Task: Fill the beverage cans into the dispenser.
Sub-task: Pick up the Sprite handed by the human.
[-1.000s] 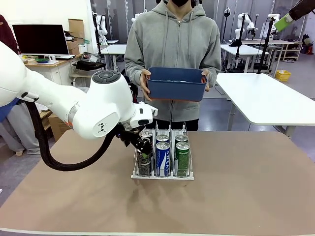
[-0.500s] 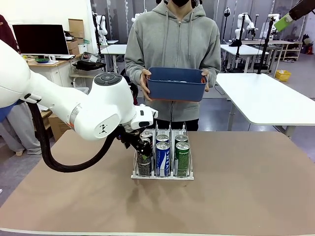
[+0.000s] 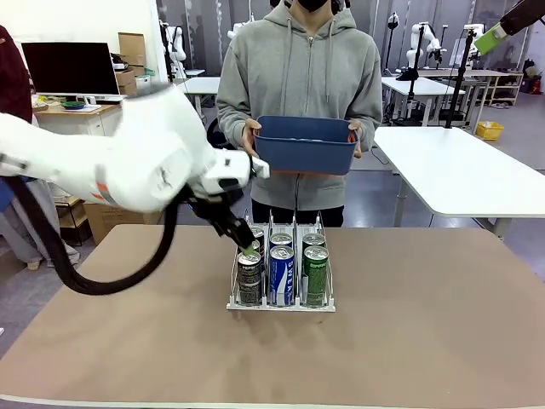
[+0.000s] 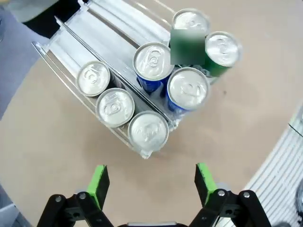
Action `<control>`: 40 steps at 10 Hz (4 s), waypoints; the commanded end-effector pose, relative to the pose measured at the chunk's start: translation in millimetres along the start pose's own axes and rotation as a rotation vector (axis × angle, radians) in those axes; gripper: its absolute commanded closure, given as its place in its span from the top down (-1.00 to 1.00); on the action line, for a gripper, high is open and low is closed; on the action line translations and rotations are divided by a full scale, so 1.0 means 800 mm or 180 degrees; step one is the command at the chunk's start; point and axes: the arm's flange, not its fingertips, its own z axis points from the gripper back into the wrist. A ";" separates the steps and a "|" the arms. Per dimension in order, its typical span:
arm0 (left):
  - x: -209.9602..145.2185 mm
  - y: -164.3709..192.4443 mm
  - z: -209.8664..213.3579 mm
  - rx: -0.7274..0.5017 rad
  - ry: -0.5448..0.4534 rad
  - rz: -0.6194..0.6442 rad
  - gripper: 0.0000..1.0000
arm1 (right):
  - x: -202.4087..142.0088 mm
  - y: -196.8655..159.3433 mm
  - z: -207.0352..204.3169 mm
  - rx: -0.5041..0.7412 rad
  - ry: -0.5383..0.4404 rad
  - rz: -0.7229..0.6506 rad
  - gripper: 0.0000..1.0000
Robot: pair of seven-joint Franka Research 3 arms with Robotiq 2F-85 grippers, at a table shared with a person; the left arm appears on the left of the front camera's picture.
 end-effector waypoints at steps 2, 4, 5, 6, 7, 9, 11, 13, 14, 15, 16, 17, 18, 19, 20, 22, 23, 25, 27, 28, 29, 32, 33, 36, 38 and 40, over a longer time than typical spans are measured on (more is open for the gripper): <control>-0.012 0.053 0.116 -0.0162 -0.0259 -0.0265 0.93 | 0.000 -0.001 -0.001 0.0038 -0.0020 0.0005 1.00; -0.011 0.076 0.190 -0.0159 -0.0480 -0.0355 0.93 | 0.000 -0.001 -0.001 0.0038 -0.0020 0.0005 1.00; -0.008 0.086 0.226 -0.0204 -0.0638 -0.0397 0.93 | 0.000 -0.001 -0.001 0.0038 -0.0020 0.0005 1.00; -0.006 0.093 0.256 -0.0278 -0.0769 -0.0415 0.93 | 0.000 -0.001 -0.001 0.0038 -0.0020 0.0005 1.00; -0.002 0.095 0.282 -0.0376 -0.0895 -0.0460 0.93 | 0.000 -0.001 -0.001 0.0038 -0.0020 0.0005 1.00; 0.010 0.092 0.322 -0.0428 -0.0980 -0.0558 0.93 | 0.000 -0.001 -0.001 0.0038 -0.0020 0.0005 1.00; 0.018 0.081 0.355 -0.0257 -0.0997 -0.0574 0.93 | 0.000 -0.001 -0.001 0.0038 -0.0020 0.0005 1.00; 0.016 0.069 0.381 -0.0106 -0.1138 -0.0608 0.93 | 0.000 -0.001 -0.001 0.0038 -0.0020 0.0005 1.00; 0.018 0.063 0.389 -0.0041 -0.1177 -0.0622 0.93 | 0.000 -0.001 -0.001 0.0038 -0.0020 0.0005 1.00; 0.020 0.061 0.386 -0.0032 -0.1158 -0.0645 0.93 | 0.000 -0.001 -0.001 0.0038 -0.0020 0.0005 1.00; 0.022 0.064 0.389 -0.0141 -0.1151 -0.0615 0.93 | 0.000 -0.001 -0.001 0.0038 -0.0020 0.0005 1.00; 0.022 0.064 0.389 -0.0141 -0.1151 -0.0615 0.93 | 0.000 -0.001 -0.001 0.0038 -0.0020 0.0005 1.00; 0.022 0.064 0.389 -0.0141 -0.1151 -0.0615 0.93 | 0.000 -0.001 -0.001 0.0038 -0.0020 0.0005 1.00; 0.022 0.064 0.389 -0.0141 -0.1151 -0.0615 0.93 | 0.000 -0.001 -0.001 0.0038 -0.0020 0.0005 1.00; 0.022 0.064 0.389 -0.0141 -0.1151 -0.0615 0.93 | 0.000 -0.001 -0.001 0.0038 -0.0020 0.0005 1.00; 0.022 0.064 0.389 -0.0141 -0.1151 -0.0615 0.93 | 0.000 -0.001 -0.001 0.0038 -0.0020 0.0005 1.00; 0.022 0.064 0.389 -0.0141 -0.1151 -0.0615 0.93 | 0.000 -0.001 -0.001 0.0038 -0.0020 0.0005 1.00; 0.022 0.064 0.389 -0.0141 -0.1151 -0.0615 0.93 | 0.000 -0.001 -0.001 0.0038 -0.0020 0.0005 1.00; 0.022 0.064 0.389 -0.0141 -0.1151 -0.0615 0.93 | 0.000 -0.001 -0.001 0.0038 -0.0020 0.0005 1.00; 0.022 0.064 0.389 -0.0141 -0.1151 -0.0615 0.93 | 0.000 -0.001 -0.001 0.0038 -0.0020 0.0005 1.00; 0.022 0.064 0.389 -0.0141 -0.1151 -0.0615 0.93 | 0.000 -0.001 -0.001 0.0038 -0.0020 0.0005 1.00; 0.022 0.064 0.389 -0.0141 -0.1151 -0.0615 0.93 | 0.000 -0.001 -0.001 0.0038 -0.0020 0.0005 1.00; 0.022 0.064 0.389 -0.0141 -0.1151 -0.0615 0.93 | 0.000 -0.001 -0.001 0.0038 -0.0020 0.0005 1.00; 0.022 0.064 0.389 -0.0141 -0.1151 -0.0615 0.93 | 0.000 -0.001 -0.001 0.0038 -0.0020 0.0005 1.00; 0.022 0.064 0.389 -0.0141 -0.1151 -0.0615 0.93 | 0.000 -0.001 -0.001 0.0038 -0.0020 0.0005 1.00; 0.022 0.064 0.389 -0.0141 -0.1151 -0.0615 0.93 | 0.000 -0.001 -0.001 0.0038 -0.0020 0.0005 1.00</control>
